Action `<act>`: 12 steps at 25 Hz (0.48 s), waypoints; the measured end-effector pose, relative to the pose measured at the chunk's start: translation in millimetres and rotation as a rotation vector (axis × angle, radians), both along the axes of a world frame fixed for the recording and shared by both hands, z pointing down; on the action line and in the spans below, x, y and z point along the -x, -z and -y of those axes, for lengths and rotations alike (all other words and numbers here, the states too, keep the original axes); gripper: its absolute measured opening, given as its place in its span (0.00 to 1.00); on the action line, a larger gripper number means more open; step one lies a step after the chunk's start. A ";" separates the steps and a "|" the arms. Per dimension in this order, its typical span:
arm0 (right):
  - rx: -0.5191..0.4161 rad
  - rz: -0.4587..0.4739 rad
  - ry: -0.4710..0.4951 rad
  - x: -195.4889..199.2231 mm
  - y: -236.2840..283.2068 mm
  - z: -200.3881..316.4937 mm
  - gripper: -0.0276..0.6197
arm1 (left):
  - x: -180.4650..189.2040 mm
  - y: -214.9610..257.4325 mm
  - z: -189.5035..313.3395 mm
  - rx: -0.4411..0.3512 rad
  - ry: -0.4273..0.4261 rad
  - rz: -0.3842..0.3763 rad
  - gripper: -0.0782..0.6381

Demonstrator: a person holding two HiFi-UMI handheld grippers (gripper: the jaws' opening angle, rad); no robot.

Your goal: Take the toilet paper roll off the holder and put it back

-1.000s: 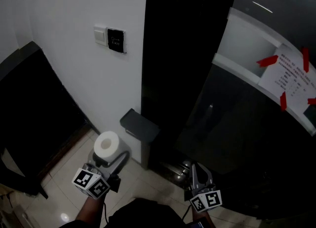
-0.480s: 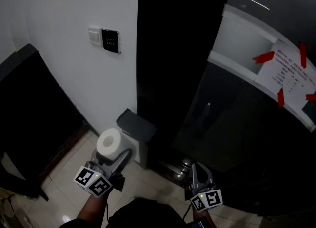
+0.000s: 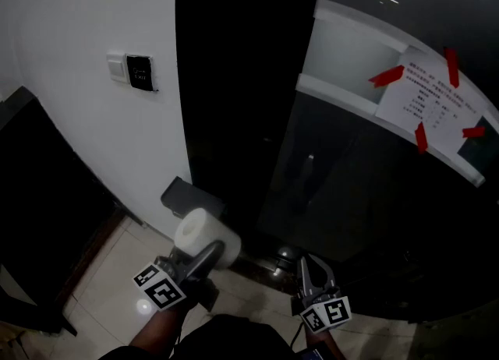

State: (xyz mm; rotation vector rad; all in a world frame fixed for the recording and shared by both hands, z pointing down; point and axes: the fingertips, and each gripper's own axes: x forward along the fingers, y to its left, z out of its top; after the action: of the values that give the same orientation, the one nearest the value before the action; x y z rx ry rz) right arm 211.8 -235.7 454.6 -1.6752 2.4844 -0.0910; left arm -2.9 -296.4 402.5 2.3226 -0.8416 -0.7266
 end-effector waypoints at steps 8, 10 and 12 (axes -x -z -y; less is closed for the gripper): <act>0.014 -0.009 -0.038 -15.1 -1.8 -8.6 0.06 | -55.4 -50.5 -6.0 0.139 -0.141 -0.078 0.75; 0.013 -0.013 -0.037 -15.4 -1.6 -7.7 0.06 | -60.4 -63.2 -4.3 0.173 -0.157 -0.095 0.75; 0.013 -0.018 -0.035 -14.8 -1.7 -6.0 0.06 | -64.2 -77.1 -2.0 0.217 -0.176 -0.132 0.75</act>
State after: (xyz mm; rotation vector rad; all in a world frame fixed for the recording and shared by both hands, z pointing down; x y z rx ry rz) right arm 226.7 -229.7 456.3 -1.7317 2.4714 -0.0880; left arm 61.2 -294.4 479.7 2.0996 -0.6157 -0.6690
